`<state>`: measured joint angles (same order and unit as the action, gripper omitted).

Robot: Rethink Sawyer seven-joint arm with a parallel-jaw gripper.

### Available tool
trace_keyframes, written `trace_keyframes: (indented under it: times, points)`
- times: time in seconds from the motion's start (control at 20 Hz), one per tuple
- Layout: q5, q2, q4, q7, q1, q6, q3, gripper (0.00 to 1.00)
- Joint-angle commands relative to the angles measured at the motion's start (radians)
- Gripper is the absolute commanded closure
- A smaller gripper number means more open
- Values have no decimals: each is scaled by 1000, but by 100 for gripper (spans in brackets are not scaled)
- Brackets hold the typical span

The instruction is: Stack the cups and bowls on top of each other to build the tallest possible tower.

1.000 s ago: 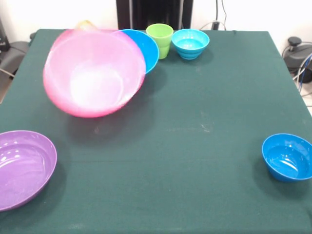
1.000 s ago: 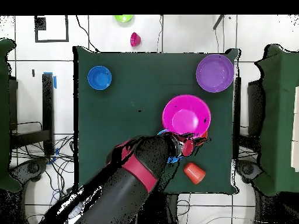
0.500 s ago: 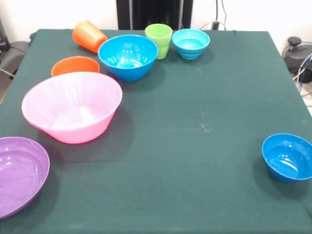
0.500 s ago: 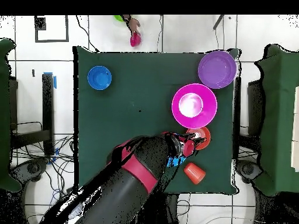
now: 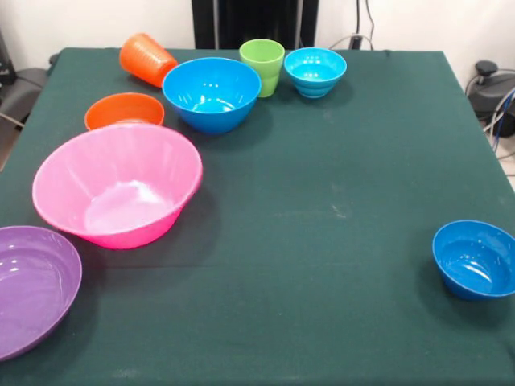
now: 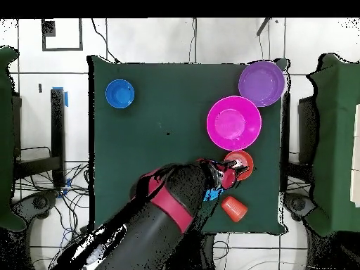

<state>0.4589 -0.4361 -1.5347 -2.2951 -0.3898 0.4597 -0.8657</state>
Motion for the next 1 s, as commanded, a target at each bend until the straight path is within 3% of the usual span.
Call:
trace_keyframes:
  times: [0.05,0.15,0.25,0.35,0.45,0.6,0.85,1.0]
  points:
    - [-74,-112,-65,71,263,-118,369,0]
    - [-74,-197,-131,260,522,-150,633,0]
    - [-56,-221,-157,390,716,-141,834,0]
    - [-36,-217,-169,467,871,-131,998,0]
    - [-13,-198,-167,488,973,-136,1105,0]
    - [17,-176,-153,487,1047,-130,1184,0]
    - [73,-176,-174,410,1074,-187,1214,0]
    - [98,-172,-177,415,1100,-185,1249,0]
